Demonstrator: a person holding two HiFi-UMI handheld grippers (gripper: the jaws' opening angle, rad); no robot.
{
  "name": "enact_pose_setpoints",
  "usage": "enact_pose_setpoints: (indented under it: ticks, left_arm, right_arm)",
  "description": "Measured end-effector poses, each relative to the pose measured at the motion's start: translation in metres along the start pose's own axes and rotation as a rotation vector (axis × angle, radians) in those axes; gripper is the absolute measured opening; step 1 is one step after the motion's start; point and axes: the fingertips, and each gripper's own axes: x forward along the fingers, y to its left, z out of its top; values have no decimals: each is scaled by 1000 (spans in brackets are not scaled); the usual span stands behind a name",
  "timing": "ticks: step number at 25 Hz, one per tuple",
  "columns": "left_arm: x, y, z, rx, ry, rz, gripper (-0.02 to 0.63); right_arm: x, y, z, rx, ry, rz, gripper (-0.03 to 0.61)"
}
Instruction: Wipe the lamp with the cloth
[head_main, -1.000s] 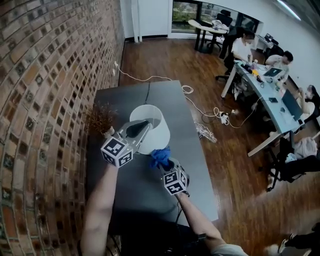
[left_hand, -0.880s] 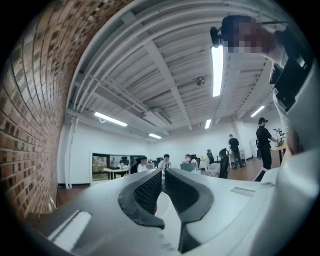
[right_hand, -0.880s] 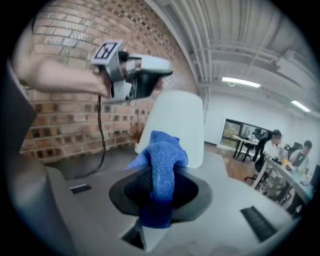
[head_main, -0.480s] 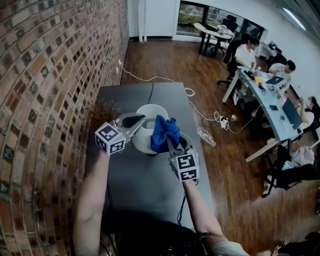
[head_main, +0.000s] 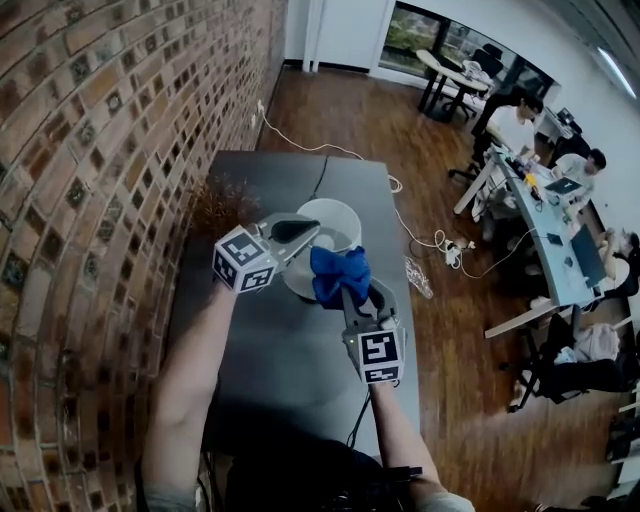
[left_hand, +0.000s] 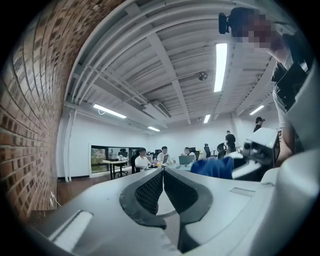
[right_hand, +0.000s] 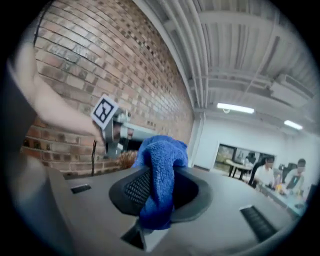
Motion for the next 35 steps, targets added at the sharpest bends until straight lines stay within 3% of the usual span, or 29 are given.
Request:
enact_pose_setpoints:
  ticks: [2,4,10,13,15,17,19,22,24,27,32,35]
  left_arm:
    - [0,0,0,-12,0,-4,0]
    - [0,-1,0,-29,-4,-8,0]
    - [1,-1,-1,-23,1,-3,0]
    - [0,-2,-2,-17,-2,4,0]
    - [0,-3,-2,-21,-3,1,0]
    - [2,-4,-3,-21,4,-10,0]
    - [3,-3,-3,-25,23,-28,0]
    - [4,-2,-3,-50,75,-70,0]
    - [5,0,-4,-80,91,-87,0]
    - [4,2,-5,-98,80,-81,0]
    - [2,-1,-6,-44,87,-69,0]
    - [0,-7,-8,8,101,-68,0]
  right_arm:
    - [4,0,46,-76,-88,-32,97]
    - [18,8,49,-141,-74,-40,97]
    - [38,65,-66,-251,88,-20,97]
    - [32,100,-145,-271,253,83,97]
    - [21,113,-170,-248,338,144,97]
    - [15,115,-145,-242,308,163,97]
    - [17,105,-79,-268,185,133,97]
    - [26,77,24,-347,-1,-3,97]
    - [40,63,47,-368,-24,-87,97]
    - [66,72,1,-313,81,-65,97]
    - [67,134,-134,-286,340,133,97]
    - [42,147,-207,-140,509,223,97]
